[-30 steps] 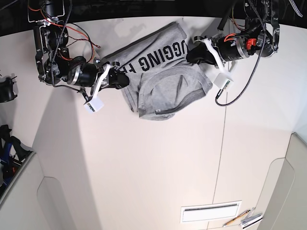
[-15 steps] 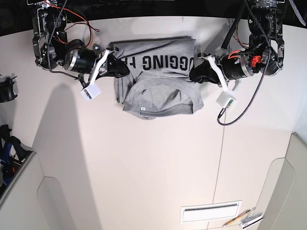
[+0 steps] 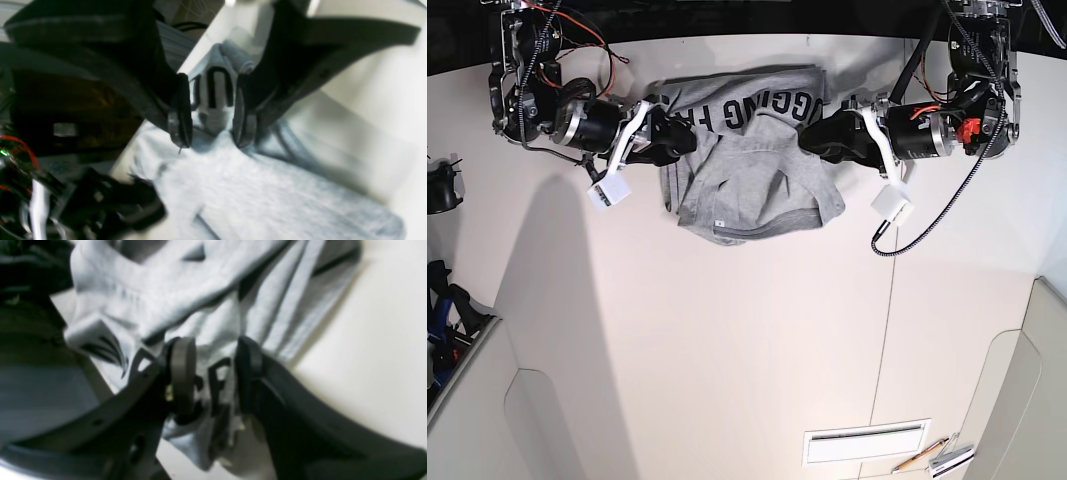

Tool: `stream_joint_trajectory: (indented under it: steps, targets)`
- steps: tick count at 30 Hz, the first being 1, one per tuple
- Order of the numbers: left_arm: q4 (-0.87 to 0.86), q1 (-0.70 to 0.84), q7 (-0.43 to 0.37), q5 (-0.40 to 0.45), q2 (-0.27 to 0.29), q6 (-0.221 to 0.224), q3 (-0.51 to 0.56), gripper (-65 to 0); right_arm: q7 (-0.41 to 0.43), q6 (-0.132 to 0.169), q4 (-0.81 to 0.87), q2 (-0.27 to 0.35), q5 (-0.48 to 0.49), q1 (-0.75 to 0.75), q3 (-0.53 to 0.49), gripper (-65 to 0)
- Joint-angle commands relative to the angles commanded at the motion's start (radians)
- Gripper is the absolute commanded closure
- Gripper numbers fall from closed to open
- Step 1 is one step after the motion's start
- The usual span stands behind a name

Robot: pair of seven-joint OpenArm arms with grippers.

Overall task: Fold the T-shirt properly
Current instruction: 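Pull the stack's sides with both grippers to square the folded shirt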

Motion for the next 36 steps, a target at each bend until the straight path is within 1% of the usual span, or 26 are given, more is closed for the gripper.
stream_joint_trajectory:
  steps: [3, 6, 8, 11, 12, 14, 16, 18, 21, 22, 24, 26, 31, 36]
  targets:
    - [0.0, 0.0, 0.045, -0.09, 0.0, 0.0, -0.048, -24.2, 0.004, 0.0, 0.059, -0.003, 0.0, 0.001, 0.074, -21.3]
    - [0.0, 0.0, 0.045, -0.181, 0.0, 0.0, -0.131, -24.2, 0.017, 0.0, 0.083, -0.002, 0.0, 0.008, 0.137, -21.3]
    - [0.0, 0.0, 0.045, -0.248, 0.0, 0.0, -0.165, -24.2, 0.035, 0.0, 0.083, -0.002, 0.0, 0.011, 0.149, -21.3]
    - [0.0, 0.008, 0.045, -0.24, 0.003, 0.0, -0.148, -24.1, 0.042, 0.0, 0.082, -0.024, -0.001, 0.014, 0.14, -21.3]
    - [0.0, 0.012, 0.045, -0.19, 0.003, 0.0, -0.135, -24.1, 0.046, 0.0, 0.082, -0.04, -0.001, 0.016, 0.136, -21.3]
    - [0.0, 0.016, -0.052, -0.05, 0.006, 0.0, -0.111, -24.1, 0.065, 0.0, 0.076, -0.07, -0.018, 0.026, 0.122, -21.3]
    - [0.0, 0.016, -0.152, 0.088, 0.009, 0.0, -0.092, -24.2, 0.088, 0.0, 0.059, -0.098, -0.063, 0.051, 0.101, -21.3]
    - [-0.001, 0.015, -0.222, 0.172, 0.009, 0.0, -0.083, -24.2, 0.093, 0.0, 0.02, -0.113, -0.109, 0.093, 0.073, -21.3]
    - [-0.001, 0.015, -0.267, 0.217, 0.009, 0.0, -0.083, -24.8, 0.133, -0.004, -0.066, -0.119, -0.163, 0.154, 0.038, -21.3]
    - [-0.003, 0.016, -0.277, 0.225, 0.009, 0.0, -0.083, -28.2, 0.14, -0.004, -0.093, -0.119, -0.178, 0.173, 0.032, -21.3]
    - [-0.013, 0.013, -0.287, 0.232, 0.009, 0.0, -0.083, -35.6, 0.143, -0.004, -0.142, -0.119, -0.177, 0.207, 0.026, -21.2]
    - [-0.026, 0.007, -0.302, 0.232, 0.013, 0.0, -0.083, -36.2, 0.143, -0.004, -0.174, -0.119, -0.177, 0.226, 0.019, -21.0]
    - [-0.126, -0.061, -0.309, 0.266, 0.069, 0.0, -0.083, -36.1, 0.142, -0.004, -0.188, -0.119, -0.177, 0.221, 0.01, -21.0]
    - [-0.225, -0.127, -0.319, 0.268, 0.076, 0.0, -0.082, -36.1, 0.142, -0.004, -0.188, -0.119, -0.177, 0.221, 0.01, -20.5]
